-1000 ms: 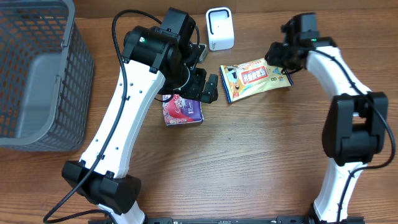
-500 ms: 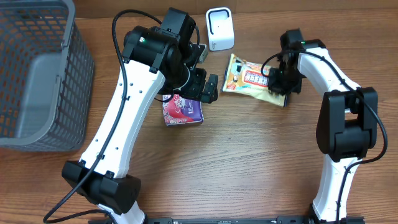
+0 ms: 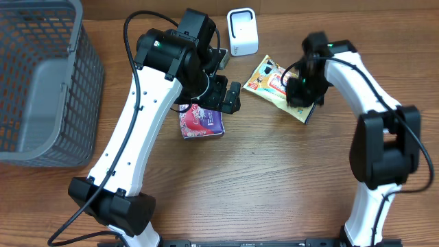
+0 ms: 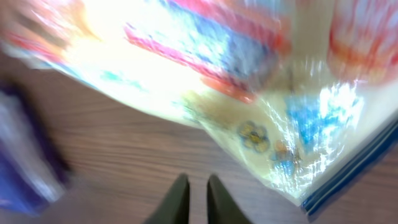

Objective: Scan the item barcode

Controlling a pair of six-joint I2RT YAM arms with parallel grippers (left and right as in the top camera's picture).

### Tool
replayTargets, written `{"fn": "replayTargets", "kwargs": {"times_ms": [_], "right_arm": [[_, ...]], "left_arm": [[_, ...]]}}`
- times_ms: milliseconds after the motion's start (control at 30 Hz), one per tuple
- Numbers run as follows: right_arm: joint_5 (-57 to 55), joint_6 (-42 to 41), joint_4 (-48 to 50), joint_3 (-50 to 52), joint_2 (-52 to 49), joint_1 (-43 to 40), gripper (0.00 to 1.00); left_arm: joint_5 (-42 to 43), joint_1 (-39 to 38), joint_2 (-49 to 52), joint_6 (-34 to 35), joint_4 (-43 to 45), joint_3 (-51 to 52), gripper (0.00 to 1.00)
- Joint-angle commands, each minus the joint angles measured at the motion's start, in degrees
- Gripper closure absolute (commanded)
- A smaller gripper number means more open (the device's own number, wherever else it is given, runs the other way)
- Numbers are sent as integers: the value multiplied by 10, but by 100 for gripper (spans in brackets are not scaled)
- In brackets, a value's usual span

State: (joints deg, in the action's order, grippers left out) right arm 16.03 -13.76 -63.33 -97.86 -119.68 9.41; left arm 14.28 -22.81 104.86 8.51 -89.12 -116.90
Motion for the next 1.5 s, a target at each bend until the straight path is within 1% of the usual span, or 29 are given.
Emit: {"fn": "replayTargets", "kwargs": {"times_ms": [0,67,133,233,267,300,367,400,533,733,900,1067,1267,1367,1467], "right_arm": [[6,3,77,-9,50,-5,80],[6,3,145,-8,47,-5,82],[0,3,191,-8,38,-3,86],[-30,0,233,-8,13,2,96],[-42,-6,238,-8,4,3,96],[-65,-33,240,-8,-14,5,96],[-74,-63,238,-8,-42,6,96],[-74,-68,230,-8,-69,6,96],[-72,-75,193,-8,-97,6,96],[-54,-75,98,-8,-95,7,96],[1,-75,-14,-8,-94,8,96],[38,-70,-85,-8,-86,26,96],[36,-60,-91,-9,-23,50,96],[35,-60,-90,-9,23,50,96],[11,-68,-91,-9,68,44,96]], "left_arm": [[-3,0,1,-12,0,1,0],[-3,0,1,-12,0,1,0],[-3,0,1,-12,0,1,0],[-3,0,1,-12,0,1,0],[-3,0,1,-12,0,1,0],[-3,0,1,-12,0,1,0],[-3,0,1,-12,0,1,0],[-3,0,1,-12,0,1,0],[-3,0,1,-12,0,1,0],[-3,0,1,-12,0,1,0],[-3,0,1,-12,0,1,0],[-3,0,1,-12,0,1,0],[-3,0,1,-12,0,1,1],[-3,0,1,-12,0,1,0],[-3,0,1,-12,0,1,0]]}}
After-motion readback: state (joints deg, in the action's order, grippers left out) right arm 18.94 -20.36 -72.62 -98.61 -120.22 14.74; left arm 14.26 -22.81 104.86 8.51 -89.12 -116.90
